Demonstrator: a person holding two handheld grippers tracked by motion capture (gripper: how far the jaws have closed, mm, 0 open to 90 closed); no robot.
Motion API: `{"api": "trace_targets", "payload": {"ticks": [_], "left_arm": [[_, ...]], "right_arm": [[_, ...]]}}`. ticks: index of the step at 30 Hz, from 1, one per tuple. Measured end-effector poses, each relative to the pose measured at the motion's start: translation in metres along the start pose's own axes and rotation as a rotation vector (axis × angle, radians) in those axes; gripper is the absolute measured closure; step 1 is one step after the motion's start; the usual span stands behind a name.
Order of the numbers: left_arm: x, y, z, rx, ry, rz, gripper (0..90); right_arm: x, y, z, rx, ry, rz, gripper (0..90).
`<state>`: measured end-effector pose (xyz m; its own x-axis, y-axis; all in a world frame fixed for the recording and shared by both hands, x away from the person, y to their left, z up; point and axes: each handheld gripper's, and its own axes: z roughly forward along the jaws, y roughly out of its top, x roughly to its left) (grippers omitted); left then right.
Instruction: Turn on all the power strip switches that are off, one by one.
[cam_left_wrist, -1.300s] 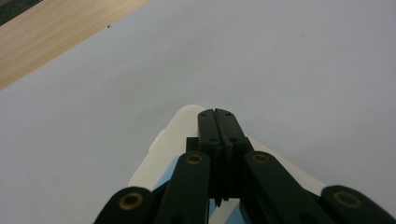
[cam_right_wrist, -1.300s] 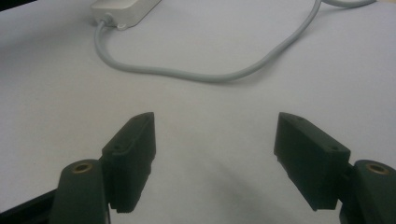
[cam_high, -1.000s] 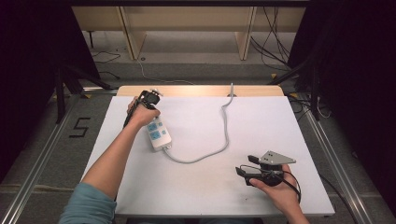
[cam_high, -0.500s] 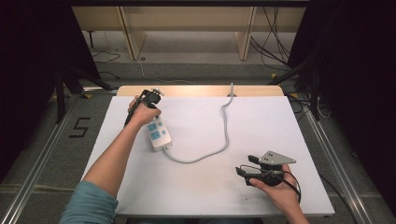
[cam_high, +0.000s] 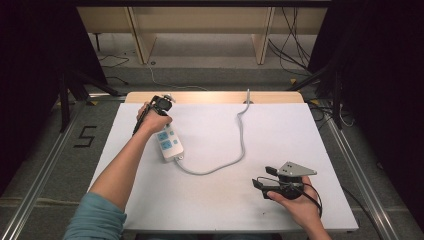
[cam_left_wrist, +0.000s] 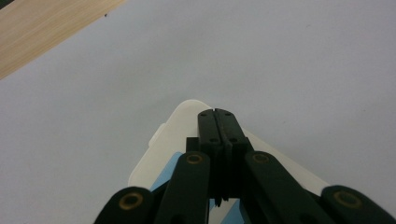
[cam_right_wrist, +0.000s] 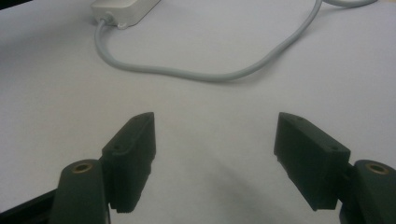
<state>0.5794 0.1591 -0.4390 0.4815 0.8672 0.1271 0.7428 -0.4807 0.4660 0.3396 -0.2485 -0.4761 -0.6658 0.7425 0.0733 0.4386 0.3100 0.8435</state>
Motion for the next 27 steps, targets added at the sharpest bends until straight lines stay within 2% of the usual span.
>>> {"api": "trace_targets", "payload": {"ticks": [8,12,21,27], "left_arm": [[-0.0013,0.0022,0.0010,0.016,0.009,0.006,89.7],[-0.0006,0.0032,0.0016,0.022,0.003,-0.005,89.7],[-0.0049,0.0055,0.0025,0.045,0.033,0.036,89.8],[-0.0050,0.0061,0.0031,0.046,0.032,0.026,89.8]], "right_arm": [[0.0005,0.0001,0.0002,-0.001,0.001,0.001,30.4],[0.0004,0.0001,0.0002,-0.002,0.001,0.000,30.4],[0.0008,-0.0001,0.0007,0.002,0.004,-0.003,30.4],[0.0011,0.0000,0.0007,0.003,0.003,-0.004,30.4]]}}
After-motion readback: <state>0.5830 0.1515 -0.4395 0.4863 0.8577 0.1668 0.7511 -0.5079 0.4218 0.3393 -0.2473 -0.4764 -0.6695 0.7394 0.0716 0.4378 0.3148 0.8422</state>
